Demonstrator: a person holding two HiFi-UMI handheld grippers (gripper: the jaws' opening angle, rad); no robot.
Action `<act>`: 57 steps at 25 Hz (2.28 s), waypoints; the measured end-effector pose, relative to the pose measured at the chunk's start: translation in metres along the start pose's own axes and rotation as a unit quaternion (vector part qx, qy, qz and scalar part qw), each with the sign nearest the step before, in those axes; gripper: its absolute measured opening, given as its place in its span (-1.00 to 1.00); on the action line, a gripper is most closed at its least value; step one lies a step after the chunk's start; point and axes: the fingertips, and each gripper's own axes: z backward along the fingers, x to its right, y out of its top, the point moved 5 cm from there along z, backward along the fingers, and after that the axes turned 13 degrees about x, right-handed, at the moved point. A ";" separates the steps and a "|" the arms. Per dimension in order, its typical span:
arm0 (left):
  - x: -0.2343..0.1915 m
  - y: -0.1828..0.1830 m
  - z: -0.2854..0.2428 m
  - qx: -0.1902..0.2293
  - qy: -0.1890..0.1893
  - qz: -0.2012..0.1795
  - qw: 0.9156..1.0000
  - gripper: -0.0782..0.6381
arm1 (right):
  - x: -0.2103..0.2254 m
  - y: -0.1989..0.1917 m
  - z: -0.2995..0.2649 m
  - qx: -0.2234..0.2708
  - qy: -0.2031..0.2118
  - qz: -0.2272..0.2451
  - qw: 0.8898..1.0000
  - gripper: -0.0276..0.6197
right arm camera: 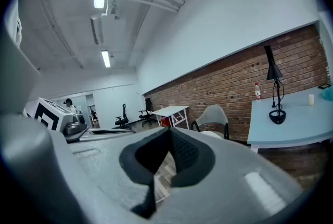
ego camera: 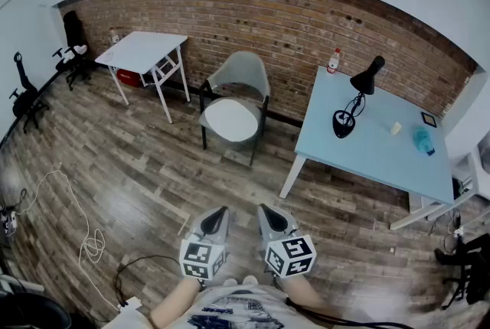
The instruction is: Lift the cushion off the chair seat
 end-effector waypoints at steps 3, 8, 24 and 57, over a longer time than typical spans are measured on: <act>0.002 -0.002 0.003 -0.004 0.000 0.002 1.000 -0.81 | 0.001 0.001 0.003 0.005 0.002 -0.003 1.000 -0.92; 0.004 -0.008 -0.005 -0.008 0.008 0.002 1.000 -0.81 | 0.015 0.002 0.001 0.013 0.010 -0.011 1.000 -0.92; -0.040 -0.034 -0.079 -0.027 0.014 0.015 0.999 -0.81 | 0.064 -0.030 -0.074 -0.033 0.022 -0.033 0.999 -0.92; -0.347 -0.030 -0.341 -0.053 -0.023 0.042 0.997 -0.80 | 0.153 -0.033 -0.450 -0.054 -0.054 -0.047 0.996 -0.92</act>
